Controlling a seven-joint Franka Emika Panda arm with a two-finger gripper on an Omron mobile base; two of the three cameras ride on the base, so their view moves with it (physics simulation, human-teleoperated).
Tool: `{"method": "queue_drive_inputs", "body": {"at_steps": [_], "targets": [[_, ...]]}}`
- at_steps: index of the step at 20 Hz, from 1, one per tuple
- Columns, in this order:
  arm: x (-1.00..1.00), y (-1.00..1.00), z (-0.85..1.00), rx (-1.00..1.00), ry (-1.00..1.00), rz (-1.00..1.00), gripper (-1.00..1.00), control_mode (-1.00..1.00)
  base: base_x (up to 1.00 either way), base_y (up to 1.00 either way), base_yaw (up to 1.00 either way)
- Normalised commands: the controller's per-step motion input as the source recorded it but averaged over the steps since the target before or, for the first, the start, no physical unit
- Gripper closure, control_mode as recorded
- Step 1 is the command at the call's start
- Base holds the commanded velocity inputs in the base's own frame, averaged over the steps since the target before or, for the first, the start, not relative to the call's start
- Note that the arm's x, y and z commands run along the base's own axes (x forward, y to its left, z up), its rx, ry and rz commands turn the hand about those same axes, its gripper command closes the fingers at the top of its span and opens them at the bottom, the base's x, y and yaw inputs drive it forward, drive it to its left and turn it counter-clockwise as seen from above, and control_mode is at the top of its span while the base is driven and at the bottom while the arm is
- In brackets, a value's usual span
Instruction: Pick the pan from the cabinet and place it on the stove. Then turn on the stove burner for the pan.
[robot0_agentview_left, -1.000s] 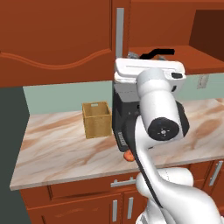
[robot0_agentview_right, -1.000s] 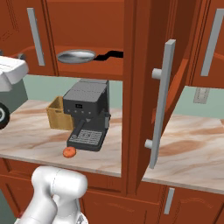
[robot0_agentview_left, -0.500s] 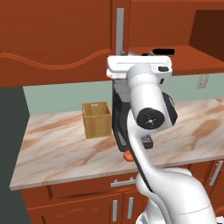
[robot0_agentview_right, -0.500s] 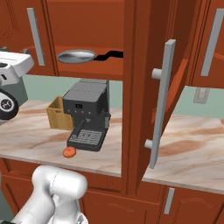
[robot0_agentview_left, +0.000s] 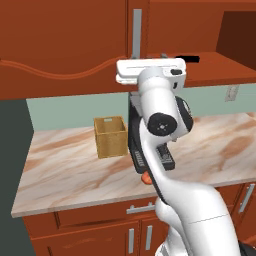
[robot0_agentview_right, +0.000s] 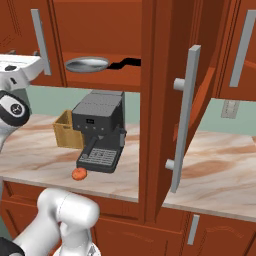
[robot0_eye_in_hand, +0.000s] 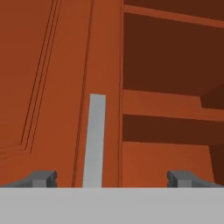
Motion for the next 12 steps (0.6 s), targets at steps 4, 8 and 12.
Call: {"method": "queue_drive_inputs", "body": {"at_steps": [4,8,12], "targets": [[0.36,0.0,0.0,0.0,0.0,0.0,-1.0,-1.0,0.0,0.0,0.0],[0.37,0.0,0.0,0.0,0.0,0.0,-1.0,-1.0,0.0,0.0,0.0],[0.38,0.06,-0.01,0.0,0.0,0.0,-1.0,-1.0,0.0,0.0,0.0]]}}
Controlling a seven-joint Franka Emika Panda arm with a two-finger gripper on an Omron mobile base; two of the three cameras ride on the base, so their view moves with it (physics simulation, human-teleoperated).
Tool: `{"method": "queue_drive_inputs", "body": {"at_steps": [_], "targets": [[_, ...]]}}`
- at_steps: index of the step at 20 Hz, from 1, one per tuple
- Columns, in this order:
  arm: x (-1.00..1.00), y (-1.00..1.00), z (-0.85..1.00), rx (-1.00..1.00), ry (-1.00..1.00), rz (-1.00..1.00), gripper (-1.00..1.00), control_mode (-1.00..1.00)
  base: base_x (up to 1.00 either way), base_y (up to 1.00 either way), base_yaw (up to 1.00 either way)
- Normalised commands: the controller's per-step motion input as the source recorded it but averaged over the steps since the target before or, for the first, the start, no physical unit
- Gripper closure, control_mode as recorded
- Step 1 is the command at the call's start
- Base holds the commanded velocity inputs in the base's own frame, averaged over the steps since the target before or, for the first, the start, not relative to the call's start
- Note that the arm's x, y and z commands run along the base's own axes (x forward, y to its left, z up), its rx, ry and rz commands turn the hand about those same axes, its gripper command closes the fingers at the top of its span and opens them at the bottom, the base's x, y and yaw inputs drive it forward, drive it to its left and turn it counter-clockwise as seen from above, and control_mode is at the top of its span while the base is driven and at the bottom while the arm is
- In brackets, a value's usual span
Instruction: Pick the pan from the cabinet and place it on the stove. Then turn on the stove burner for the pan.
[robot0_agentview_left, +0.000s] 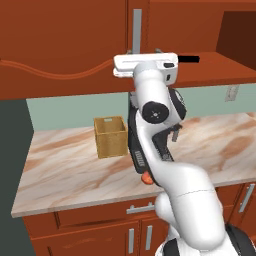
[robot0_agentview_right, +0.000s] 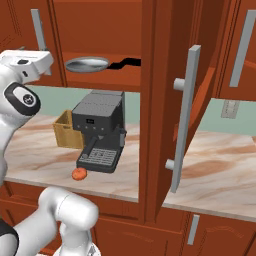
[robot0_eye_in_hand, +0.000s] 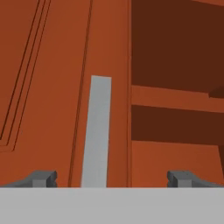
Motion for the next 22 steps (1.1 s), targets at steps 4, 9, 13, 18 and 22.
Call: {"method": "queue_drive_inputs", "body": {"at_steps": [4,9,13,18,22], "targets": [[0.35,0.06,-0.02,0.0,0.0,0.0,-1.0,-1.0,0.0,0.0,0.0],[0.33,0.0,0.0,0.0,0.0,0.0,-1.0,-1.0,0.0,0.0,0.0],[0.32,0.0,-0.01,0.0,0.0,0.0,-1.0,-1.0,0.0,0.0,0.0],[0.32,0.12,-0.02,0.0,0.0,0.0,-1.0,-1.0,0.0,0.0,0.0],[0.29,0.19,-0.01,0.0,0.0,0.0,-1.0,-1.0,0.0,0.0,0.0]]}}
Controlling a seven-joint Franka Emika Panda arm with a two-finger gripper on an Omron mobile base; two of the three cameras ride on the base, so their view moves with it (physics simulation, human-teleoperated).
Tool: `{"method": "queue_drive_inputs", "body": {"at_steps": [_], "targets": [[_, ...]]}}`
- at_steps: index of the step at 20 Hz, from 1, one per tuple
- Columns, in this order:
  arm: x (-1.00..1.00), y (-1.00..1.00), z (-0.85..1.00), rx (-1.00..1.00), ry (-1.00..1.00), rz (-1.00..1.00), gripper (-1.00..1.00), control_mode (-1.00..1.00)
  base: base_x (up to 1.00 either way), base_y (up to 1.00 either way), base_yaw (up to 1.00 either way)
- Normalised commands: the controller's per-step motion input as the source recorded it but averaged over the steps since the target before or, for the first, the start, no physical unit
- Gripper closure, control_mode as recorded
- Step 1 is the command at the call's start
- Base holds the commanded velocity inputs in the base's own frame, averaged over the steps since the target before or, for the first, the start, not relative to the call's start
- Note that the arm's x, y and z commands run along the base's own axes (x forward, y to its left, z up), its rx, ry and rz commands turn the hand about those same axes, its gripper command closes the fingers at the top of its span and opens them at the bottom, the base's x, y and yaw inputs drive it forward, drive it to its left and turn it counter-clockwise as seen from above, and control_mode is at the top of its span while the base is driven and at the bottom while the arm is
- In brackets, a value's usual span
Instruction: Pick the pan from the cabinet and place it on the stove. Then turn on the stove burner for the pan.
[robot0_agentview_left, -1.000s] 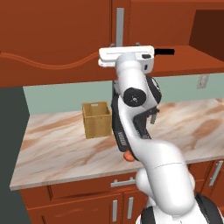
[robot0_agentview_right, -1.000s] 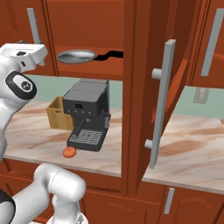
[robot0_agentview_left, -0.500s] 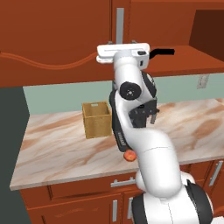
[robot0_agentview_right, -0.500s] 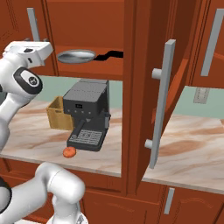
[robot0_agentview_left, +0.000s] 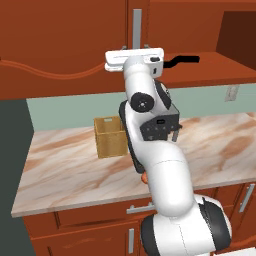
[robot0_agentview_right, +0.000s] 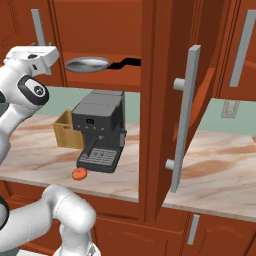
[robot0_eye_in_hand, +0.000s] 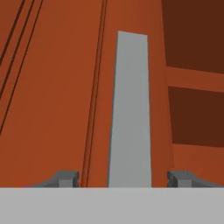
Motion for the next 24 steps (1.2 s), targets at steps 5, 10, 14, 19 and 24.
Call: {"method": "queue_drive_inputs", "body": {"at_steps": [5,10,14,19,24], "targets": [[0.28,0.18,-0.03,0.0,0.0,0.0,1.0,-1.0,0.0,0.0,0.0],[0.26,0.06,-0.05,0.0,0.0,0.0,1.0,-1.0,0.0,0.0,0.0],[0.26,0.0,-0.06,0.0,0.0,0.01,1.0,-1.0,0.0,0.0,0.0],[0.06,-0.12,-0.09,0.0,0.03,0.0,1.0,-1.0,0.0,0.0,0.0],[0.07,-0.39,-0.06,0.01,0.02,0.0,1.0,-1.0,0.0,0.0,0.0]]}}
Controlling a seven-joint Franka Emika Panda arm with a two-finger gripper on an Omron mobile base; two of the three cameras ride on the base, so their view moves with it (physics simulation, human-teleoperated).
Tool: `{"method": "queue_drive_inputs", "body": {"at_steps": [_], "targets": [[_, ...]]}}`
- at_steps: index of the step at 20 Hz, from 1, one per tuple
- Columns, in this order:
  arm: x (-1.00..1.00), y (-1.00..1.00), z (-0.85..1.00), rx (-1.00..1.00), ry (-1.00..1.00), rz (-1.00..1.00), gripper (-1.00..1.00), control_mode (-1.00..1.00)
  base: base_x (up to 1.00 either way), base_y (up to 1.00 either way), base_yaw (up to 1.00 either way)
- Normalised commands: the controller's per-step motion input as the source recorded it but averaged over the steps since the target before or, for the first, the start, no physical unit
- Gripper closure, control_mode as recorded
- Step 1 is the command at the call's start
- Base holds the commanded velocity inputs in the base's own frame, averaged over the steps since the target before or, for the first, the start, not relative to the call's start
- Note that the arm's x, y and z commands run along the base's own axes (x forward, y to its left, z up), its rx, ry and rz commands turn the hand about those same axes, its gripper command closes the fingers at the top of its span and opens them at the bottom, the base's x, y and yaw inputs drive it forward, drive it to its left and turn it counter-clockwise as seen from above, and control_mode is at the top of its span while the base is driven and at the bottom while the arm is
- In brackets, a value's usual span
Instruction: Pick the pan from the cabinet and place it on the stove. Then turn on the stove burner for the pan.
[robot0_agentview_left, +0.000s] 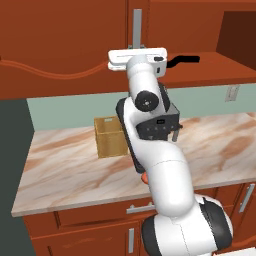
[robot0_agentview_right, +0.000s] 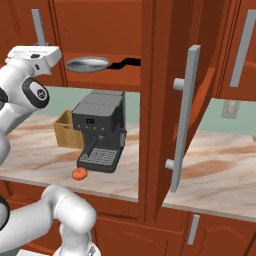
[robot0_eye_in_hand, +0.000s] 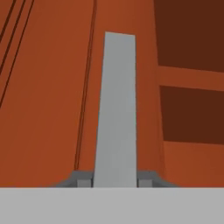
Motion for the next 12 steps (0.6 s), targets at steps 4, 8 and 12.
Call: {"method": "queue_drive_inputs", "body": {"at_steps": [4,8,12], "targets": [[0.02,-0.38,-0.02,0.0,0.0,0.0,1.0,-1.0,0.0,0.0,0.0],[0.0,-0.2,-0.01,0.0,0.0,0.0,1.0,-1.0,0.0,0.0,0.0],[-0.05,0.05,0.04,-0.01,0.0,0.0,1.0,-1.0,0.0,0.0,0.0]]}}
